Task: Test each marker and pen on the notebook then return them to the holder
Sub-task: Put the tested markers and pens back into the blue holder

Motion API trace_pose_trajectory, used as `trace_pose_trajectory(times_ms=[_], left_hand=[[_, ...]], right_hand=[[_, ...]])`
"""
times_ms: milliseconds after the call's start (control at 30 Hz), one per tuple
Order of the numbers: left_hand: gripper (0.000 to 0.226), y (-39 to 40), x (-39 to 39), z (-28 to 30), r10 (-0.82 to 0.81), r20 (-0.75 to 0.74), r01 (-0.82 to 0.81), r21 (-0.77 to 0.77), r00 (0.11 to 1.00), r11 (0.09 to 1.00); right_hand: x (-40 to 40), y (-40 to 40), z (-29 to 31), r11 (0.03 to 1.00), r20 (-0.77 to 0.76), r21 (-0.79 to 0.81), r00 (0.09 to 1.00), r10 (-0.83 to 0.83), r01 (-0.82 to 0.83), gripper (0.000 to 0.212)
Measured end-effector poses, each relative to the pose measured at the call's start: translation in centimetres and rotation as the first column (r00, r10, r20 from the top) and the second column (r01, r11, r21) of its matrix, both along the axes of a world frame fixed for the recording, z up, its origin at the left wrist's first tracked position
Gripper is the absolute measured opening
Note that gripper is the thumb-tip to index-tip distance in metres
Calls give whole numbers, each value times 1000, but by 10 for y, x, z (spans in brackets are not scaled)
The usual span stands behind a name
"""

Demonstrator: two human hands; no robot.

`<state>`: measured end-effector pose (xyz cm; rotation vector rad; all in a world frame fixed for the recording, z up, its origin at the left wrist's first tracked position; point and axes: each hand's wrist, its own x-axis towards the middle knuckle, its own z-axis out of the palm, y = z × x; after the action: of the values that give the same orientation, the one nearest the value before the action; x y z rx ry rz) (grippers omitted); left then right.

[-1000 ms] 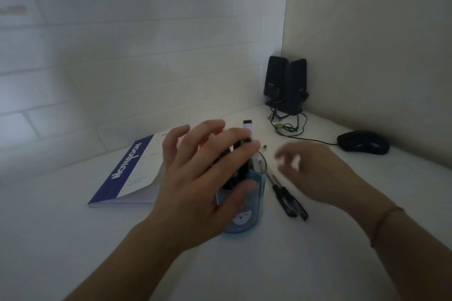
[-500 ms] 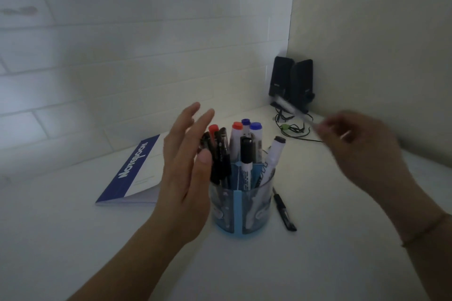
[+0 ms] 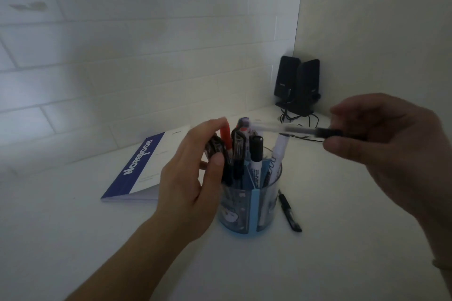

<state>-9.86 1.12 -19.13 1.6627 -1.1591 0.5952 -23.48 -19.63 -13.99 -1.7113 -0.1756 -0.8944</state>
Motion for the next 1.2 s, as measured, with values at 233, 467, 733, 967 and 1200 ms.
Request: trace_pose_trajectory(times_ms=[233,467,733,967,1200], left_hand=[[50,1,2,0,27,105,-34,58,994,998],[48,-5,-7,2,-28,186,18,55,982,998],[45,-6,-1,-1,-28,324,18,34,946,999],[35,-5,-2,-1,-55,293,44,43,955,998],[33,-1,-2,5,-24,240,31,-26,970,999]], right_hand=[[1,1,2,996,-7,95,1000,6,-6,55],[12,51,-3,956,59,-219,981,-186,194,28],[20,38,-18,766,-95,-484,845,-526,422,23],[25,28,-53,482,-498,-862,449,-742,-158,43],[22,-1,-40,547,-460,-832,443,-769,85,23]])
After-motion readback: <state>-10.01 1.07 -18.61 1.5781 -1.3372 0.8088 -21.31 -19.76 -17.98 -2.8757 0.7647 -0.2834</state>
